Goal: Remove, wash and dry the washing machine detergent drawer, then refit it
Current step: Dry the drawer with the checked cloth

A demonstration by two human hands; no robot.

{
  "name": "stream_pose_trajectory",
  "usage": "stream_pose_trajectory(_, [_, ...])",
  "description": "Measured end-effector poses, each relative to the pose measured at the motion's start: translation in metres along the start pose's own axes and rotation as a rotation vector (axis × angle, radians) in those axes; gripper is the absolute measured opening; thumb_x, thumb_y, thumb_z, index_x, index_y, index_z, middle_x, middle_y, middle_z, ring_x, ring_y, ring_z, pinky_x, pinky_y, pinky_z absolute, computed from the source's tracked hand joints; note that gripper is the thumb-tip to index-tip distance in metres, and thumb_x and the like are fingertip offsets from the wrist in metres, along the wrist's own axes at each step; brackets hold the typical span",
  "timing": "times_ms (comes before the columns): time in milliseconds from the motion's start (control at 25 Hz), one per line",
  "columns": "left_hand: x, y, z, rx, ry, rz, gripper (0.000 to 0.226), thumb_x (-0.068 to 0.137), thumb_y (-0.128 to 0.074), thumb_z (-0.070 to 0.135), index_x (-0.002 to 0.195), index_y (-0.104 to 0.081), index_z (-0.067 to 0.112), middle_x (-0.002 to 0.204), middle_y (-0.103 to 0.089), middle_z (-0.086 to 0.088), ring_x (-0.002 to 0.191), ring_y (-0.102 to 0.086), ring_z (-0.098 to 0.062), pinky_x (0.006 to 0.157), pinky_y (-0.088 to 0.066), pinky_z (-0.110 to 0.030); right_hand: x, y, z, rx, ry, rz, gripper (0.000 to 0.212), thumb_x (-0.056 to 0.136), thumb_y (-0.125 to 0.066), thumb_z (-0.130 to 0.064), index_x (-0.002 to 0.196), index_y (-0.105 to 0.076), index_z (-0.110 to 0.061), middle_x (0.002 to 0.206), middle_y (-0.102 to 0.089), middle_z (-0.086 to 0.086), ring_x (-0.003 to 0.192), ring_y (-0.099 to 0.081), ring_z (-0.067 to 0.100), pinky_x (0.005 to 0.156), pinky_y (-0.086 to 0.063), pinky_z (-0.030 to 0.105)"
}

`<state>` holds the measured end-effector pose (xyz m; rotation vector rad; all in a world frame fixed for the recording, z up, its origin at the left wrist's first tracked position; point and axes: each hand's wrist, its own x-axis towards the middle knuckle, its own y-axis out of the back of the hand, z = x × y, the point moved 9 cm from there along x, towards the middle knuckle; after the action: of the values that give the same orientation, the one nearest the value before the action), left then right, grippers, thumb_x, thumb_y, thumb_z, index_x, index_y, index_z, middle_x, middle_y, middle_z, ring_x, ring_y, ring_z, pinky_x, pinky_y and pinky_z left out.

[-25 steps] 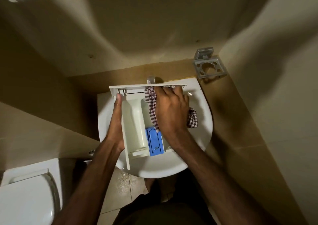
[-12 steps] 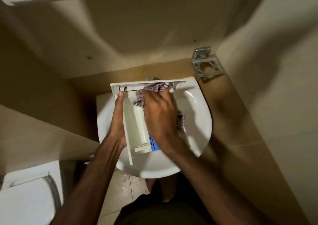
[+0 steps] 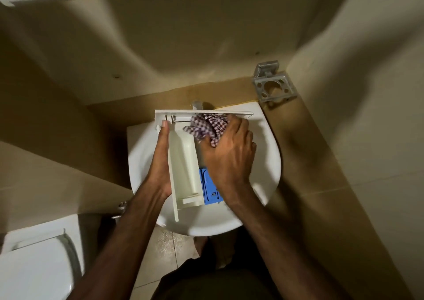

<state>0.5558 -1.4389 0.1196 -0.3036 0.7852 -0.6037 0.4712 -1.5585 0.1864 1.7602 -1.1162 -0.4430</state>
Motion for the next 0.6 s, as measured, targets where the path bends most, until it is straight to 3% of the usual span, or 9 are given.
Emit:
stream_pose_trajectory(160, [-0.001, -0.002, 0.0, -0.072, 0.005, -0.037, 0.065, 0.097, -0.038, 0.073, 0.115, -0.08, 0.026, 0.118, -0.076, -0.011, 0.097, -0.077, -0.027, 0.073, -0.064, -0.039, 0.013, 0.012, 0.04, 0.463, -0.288, 0.116, 0.02, 0.097, -0.067, -0.021, 0.111, -0.073, -0.008, 0.108, -0.076, 0.007, 0.098, -0.068, 0.025, 0.078, -0.044, 0.026])
stream_pose_trajectory(280, [0.0, -0.005, -0.001, -0.098, 0.045, -0.028, 0.068, 0.096, -0.038, 0.075, 0.115, -0.08, 0.025, 0.12, -0.075, -0.012, 0.099, -0.076, -0.029, 0.076, -0.064, -0.042, 0.009, -0.002, 0.03, 0.762, -0.467, 0.094, 0.015, 0.098, -0.068, -0.021, 0.109, -0.076, -0.013, 0.105, -0.077, 0.002, 0.096, -0.07, 0.021, 0.085, -0.059, 0.037])
stream_pose_trajectory(400, [0.005, -0.014, -0.005, -0.083, 0.067, -0.058, 0.066, 0.099, -0.045, 0.068, 0.132, -0.07, 0.017, 0.138, -0.065, -0.017, 0.125, -0.065, -0.032, 0.106, -0.052, -0.05, 0.009, 0.001, -0.021, 0.586, -0.161, 0.048, 0.016, 0.094, -0.072, -0.019, 0.108, -0.079, -0.015, 0.106, -0.079, 0.004, 0.096, -0.071, 0.023, 0.083, -0.058, 0.032])
stream_pose_trajectory(520, [0.01, -0.009, -0.014, -0.131, 0.095, -0.025, 0.055, 0.102, -0.048, 0.057, 0.126, -0.071, 0.013, 0.125, -0.071, -0.016, 0.118, -0.068, -0.029, 0.097, -0.057, -0.042, -0.002, 0.001, -0.075, 0.267, 0.302, 0.041, 0.015, 0.085, -0.075, -0.007, 0.1, -0.078, -0.01, 0.104, -0.077, 0.009, 0.099, -0.07, 0.03, 0.079, -0.057, 0.037])
stream_pose_trajectory(600, [0.01, -0.004, -0.014, -0.087, 0.08, -0.032, 0.063, 0.099, -0.047, 0.066, 0.133, -0.068, 0.018, 0.13, -0.069, -0.015, 0.123, -0.066, -0.029, 0.098, -0.056, -0.041, 0.003, 0.005, -0.063, 0.107, 0.363, 0.112, 0.014, 0.082, -0.078, -0.009, 0.096, -0.078, -0.01, 0.101, -0.077, 0.009, 0.094, -0.071, 0.03, 0.07, -0.059, 0.037])
